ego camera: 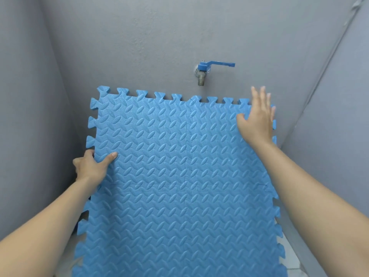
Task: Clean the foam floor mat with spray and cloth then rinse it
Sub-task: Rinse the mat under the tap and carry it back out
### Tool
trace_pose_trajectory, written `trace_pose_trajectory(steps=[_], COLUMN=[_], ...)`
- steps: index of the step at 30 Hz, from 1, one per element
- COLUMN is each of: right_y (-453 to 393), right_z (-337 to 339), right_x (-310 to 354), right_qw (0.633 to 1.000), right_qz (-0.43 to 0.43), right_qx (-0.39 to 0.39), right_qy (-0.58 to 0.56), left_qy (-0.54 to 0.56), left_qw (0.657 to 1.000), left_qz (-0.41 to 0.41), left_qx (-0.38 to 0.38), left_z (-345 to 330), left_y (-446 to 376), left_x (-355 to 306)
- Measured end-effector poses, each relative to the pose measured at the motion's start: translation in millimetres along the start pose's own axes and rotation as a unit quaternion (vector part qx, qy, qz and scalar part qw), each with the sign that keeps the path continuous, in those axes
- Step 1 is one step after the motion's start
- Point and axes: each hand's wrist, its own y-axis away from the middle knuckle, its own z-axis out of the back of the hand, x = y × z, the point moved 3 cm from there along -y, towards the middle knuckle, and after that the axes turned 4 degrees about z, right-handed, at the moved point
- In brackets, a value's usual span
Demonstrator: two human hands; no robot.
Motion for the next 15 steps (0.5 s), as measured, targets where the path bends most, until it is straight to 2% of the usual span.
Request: trace_pose_trajectory(steps=[2, 4, 5, 8, 11, 15], right_y=[43, 87, 104, 127, 134, 148], right_z=[-2, -5, -7, -16, -4, 32], right_x=[-63, -103, -115, -139, -138, -112], right_qw=[0.982, 0.938, 0.919, 0.888, 0.877, 0.856], right_qz=[-0.186, -0.340, -0.374, -0.391, -0.403, -0.436], right_qx=[-0.016, 0.053, 0.081, 0.106, 0.072, 0.077], right_qy=[-0.008, -0.048, -0.099, -0.218, -0.253, -0.265], left_qy=[-0.007, -0.012, -0.016, -0.029, -0.044, -0.067], left_qw=[1.000, 1.000, 1.000, 0.999, 0.997, 0.993], left_qz=[0.006, 0.010, 0.009, -0.003, 0.008, 0.041], left_qx=[0.004, 0.010, 0.016, 0.039, 0.062, 0.089], left_z=[0, -1, -1, -4, 3, 37], left_y=[2, 2, 3, 3, 13, 51], left_x=[3, 6, 7, 12, 18, 18])
